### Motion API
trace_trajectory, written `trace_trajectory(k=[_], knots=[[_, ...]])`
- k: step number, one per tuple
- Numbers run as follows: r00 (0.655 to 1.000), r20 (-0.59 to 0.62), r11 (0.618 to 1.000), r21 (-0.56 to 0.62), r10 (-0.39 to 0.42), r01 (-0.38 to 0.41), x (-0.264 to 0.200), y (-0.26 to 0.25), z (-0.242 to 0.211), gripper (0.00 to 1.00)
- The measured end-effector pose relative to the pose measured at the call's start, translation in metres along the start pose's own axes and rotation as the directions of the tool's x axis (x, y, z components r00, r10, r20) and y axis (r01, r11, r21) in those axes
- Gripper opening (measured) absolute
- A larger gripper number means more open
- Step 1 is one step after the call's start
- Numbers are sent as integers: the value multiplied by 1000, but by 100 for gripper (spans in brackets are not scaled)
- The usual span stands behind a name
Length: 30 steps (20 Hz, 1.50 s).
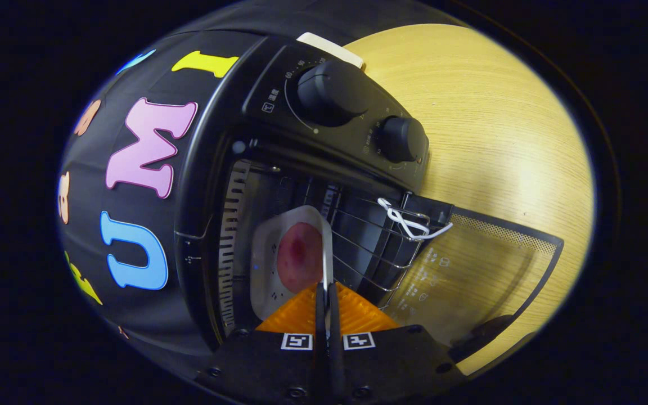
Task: Open the toaster oven, put the food inside, and close the toaster oven door.
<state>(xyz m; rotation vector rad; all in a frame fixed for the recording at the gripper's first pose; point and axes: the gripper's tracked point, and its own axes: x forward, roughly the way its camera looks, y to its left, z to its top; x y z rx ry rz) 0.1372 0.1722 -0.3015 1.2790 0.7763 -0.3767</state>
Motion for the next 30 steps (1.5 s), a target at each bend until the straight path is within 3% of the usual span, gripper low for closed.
trace_trajectory(k=[3, 8, 11, 15, 16, 20, 23, 27, 30], knots=[[1000, -15, 1000, -2, -9, 9, -5, -4, 0, 9], [998, -49, 999, 7, 42, -41, -18, 3, -3, 20], [993, -86, 997, -15, 78, -79, -33, 7, -9, 86], [991, -122, 992, -112, 49, -63, -61, -11, -15, 86], [990, -132, 989, -139, 40, -58, -70, -16, -21, 100], [987, -157, 961, -268, 28, -70, -98, -32, -18, 99], [992, -120, 895, -440, 28, -78, -118, -39, -10, 99], [996, -90, 750, -658, 8, -65, -129, -50, -6, 99], [997, -74, 663, -745, 28, -74, -134, -47, -3, 99]])
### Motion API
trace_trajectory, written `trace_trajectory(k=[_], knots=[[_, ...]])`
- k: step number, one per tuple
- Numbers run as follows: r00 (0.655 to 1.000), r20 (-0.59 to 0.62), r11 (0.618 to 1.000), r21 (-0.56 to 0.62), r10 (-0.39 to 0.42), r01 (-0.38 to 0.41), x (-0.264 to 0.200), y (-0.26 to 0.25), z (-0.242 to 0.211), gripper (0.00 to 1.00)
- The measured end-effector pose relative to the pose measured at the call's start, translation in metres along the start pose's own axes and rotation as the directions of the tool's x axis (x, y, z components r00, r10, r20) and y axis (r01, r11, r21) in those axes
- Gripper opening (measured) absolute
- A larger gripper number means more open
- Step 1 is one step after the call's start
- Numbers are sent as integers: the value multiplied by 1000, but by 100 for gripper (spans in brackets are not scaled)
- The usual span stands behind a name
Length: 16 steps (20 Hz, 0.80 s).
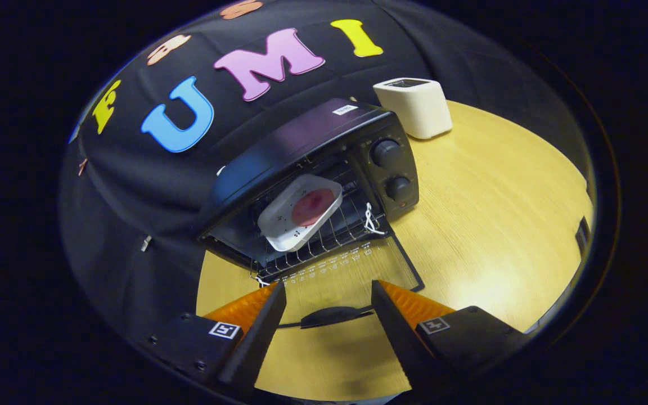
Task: Open the toaster oven, put the food inside, and close the toaster oven door.
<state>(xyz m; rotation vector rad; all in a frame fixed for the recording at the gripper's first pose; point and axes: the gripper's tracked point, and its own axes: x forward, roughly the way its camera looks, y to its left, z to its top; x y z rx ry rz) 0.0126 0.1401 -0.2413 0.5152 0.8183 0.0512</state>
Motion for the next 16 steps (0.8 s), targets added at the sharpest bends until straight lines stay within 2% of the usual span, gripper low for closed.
trace_trajectory(k=[3, 5, 8, 12, 16], knots=[[999, 0, 982, -184, -54, 53, -3, -16, -6, 99], [998, -3, 962, -267, -61, 58, -5, -22, -13, 99], [998, -27, 941, -336, -51, 39, -8, -23, -31, 99], [992, -76, 910, -410, -98, 59, -2, -34, -61, 99], [971, -180, 917, -392, -156, 74, 2, -41, -98, 99]])
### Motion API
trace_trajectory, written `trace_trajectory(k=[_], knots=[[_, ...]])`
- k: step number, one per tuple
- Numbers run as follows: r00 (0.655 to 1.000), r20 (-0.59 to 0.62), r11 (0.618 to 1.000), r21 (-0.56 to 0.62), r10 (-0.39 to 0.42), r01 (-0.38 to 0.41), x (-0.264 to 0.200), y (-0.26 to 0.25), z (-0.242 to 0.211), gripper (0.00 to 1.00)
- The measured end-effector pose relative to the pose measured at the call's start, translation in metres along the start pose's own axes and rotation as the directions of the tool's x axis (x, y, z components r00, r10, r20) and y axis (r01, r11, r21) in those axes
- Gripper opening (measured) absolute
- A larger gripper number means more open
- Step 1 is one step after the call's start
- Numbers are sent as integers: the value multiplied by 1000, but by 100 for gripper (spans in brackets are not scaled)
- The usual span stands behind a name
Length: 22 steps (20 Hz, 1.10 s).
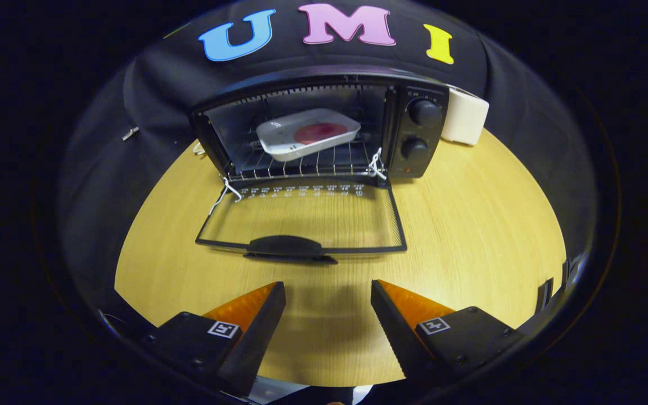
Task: Open the toaster oven, put the food inside, and close the toaster oven door.
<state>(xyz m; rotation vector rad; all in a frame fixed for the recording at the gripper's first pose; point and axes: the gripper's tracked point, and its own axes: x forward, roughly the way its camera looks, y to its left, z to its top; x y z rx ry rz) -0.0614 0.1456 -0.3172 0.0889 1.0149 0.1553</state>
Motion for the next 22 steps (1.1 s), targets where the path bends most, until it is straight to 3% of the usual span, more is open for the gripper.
trace_trajectory(k=[12, 15, 19, 22], knots=[[996, -60, 995, 82, -59, 63, 48, 12, 0, 99], [995, -63, 997, 5, -81, 82, 57, 13, 4, 99], [994, -55, 996, -3, -94, 94, 61, 16, 5, 99], [996, -26, 991, -102, -90, 87, 57, 20, 12, 99]])
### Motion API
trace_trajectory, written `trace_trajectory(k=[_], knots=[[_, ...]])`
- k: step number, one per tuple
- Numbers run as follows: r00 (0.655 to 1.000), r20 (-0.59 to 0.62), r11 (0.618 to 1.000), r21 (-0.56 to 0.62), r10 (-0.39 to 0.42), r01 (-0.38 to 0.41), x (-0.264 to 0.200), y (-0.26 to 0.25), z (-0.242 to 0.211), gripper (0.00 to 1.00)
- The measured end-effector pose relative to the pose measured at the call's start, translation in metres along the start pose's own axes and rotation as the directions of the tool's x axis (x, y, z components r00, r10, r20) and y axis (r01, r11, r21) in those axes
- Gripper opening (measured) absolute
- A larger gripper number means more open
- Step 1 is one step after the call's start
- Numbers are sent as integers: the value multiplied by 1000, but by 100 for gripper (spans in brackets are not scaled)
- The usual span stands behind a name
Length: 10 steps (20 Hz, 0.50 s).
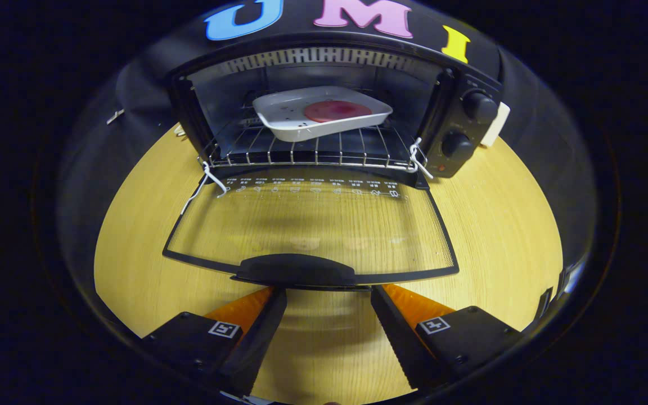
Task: Open the toaster oven, put the food inside, and close the toaster oven door.
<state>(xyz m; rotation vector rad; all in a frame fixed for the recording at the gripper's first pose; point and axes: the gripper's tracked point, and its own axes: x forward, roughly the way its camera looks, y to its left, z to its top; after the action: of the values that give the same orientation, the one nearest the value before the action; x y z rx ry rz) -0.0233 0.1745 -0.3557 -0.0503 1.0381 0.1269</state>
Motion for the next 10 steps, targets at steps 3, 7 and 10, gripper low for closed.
trace_trajectory(k=[3, 7, 10], knots=[[999, 28, 1000, 2, 21, -21, -10, 3, 5, 99], [997, 64, 999, -20, 47, -46, -30, 2, 17, 99], [990, 125, 998, -12, 69, -68, -51, 3, 35, 99]])
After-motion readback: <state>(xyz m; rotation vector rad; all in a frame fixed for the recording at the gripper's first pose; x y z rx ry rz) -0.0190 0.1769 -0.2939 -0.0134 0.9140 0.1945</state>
